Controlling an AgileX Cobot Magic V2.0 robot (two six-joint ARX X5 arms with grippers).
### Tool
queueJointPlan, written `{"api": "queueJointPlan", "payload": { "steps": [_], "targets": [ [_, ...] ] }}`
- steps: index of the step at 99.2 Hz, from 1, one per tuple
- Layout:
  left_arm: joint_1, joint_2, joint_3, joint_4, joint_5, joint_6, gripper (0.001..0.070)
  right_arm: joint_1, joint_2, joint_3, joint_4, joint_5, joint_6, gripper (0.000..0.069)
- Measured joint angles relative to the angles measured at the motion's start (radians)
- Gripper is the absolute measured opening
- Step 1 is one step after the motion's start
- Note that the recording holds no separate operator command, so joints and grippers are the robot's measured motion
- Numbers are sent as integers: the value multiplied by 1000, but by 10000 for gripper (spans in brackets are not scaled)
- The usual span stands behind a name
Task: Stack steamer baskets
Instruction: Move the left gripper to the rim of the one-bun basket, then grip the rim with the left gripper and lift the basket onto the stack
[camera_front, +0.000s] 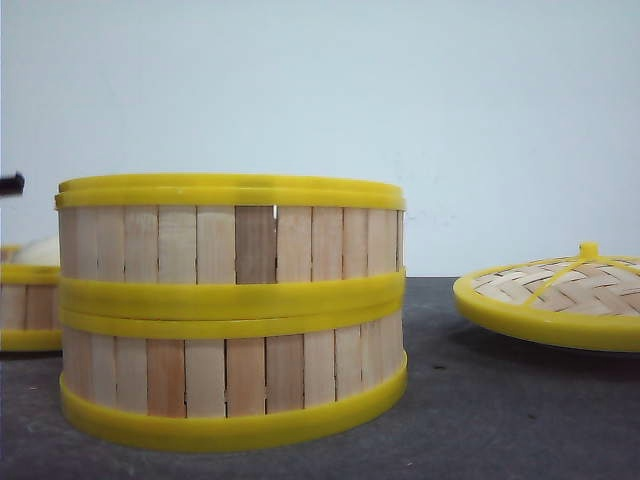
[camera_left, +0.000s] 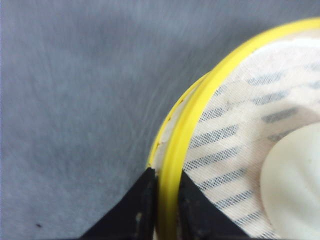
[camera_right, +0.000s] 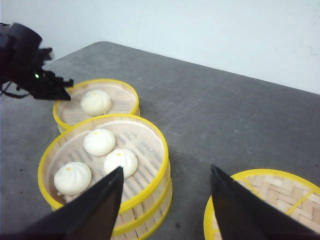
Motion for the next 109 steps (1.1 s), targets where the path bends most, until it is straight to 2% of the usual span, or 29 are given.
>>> {"api": "queueJointPlan", "payload": {
  "steps": [17, 31, 41, 59, 70, 92, 101, 109],
  "targets": [
    [2, -163, 49, -8, -3, 2, 27, 0, 0, 0, 0, 0, 0, 332],
    [3, -307, 111, -50, 44, 0, 27, 0, 0, 0, 0, 0, 0, 332],
    [-2, -388, 161, -143, 130, 0, 27, 0, 0, 0, 1, 0, 0, 332],
    [-57, -477, 212, -273, 348, 29, 27, 0, 0, 0, 2, 2, 0, 332],
    [-110, -504, 212, -333, 431, 62, 27, 0, 0, 0, 8, 22, 0, 332],
    [-222, -465, 212, -494, 435, 176, 27, 0, 0, 0, 29, 22, 0, 332],
    [-265, -435, 212, -499, 434, 210, 27, 0, 0, 0, 39, 22, 0, 332],
    [-304, -409, 212, -489, 434, 218, 27, 0, 0, 0, 48, 22, 0, 332]
  ]
}}
